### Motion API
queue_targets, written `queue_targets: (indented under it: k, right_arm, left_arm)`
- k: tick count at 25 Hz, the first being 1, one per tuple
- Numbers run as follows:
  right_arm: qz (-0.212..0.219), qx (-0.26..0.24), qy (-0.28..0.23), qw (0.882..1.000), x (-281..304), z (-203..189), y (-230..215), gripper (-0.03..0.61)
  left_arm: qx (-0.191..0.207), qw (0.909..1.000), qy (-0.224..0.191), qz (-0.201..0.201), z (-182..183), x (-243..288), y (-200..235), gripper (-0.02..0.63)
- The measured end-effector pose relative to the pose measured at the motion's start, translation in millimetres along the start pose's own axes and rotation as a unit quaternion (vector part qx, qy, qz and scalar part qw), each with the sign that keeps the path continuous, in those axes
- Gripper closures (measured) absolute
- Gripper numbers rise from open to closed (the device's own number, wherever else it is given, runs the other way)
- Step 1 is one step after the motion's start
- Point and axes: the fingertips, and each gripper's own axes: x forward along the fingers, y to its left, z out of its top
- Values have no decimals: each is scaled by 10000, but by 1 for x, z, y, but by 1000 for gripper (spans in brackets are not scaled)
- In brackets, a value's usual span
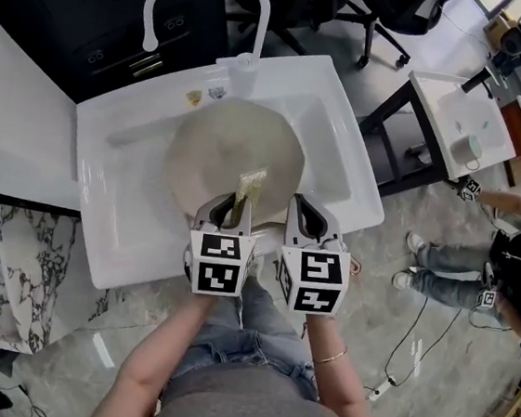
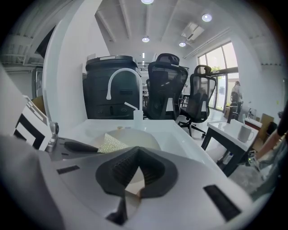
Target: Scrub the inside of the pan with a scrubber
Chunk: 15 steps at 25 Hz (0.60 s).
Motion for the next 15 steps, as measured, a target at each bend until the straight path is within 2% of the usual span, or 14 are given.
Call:
queue_targets:
  k: [5,15]
  right_arm:
    - [273,-116,53,9995,12,-2,25,569]
    - [597,-274,35,9978,30,9,51,569]
  left_arm:
    - [193,9995,1,243,-2,-7,26,543]
    - [158,9972,134,720,-7,-19,79,543]
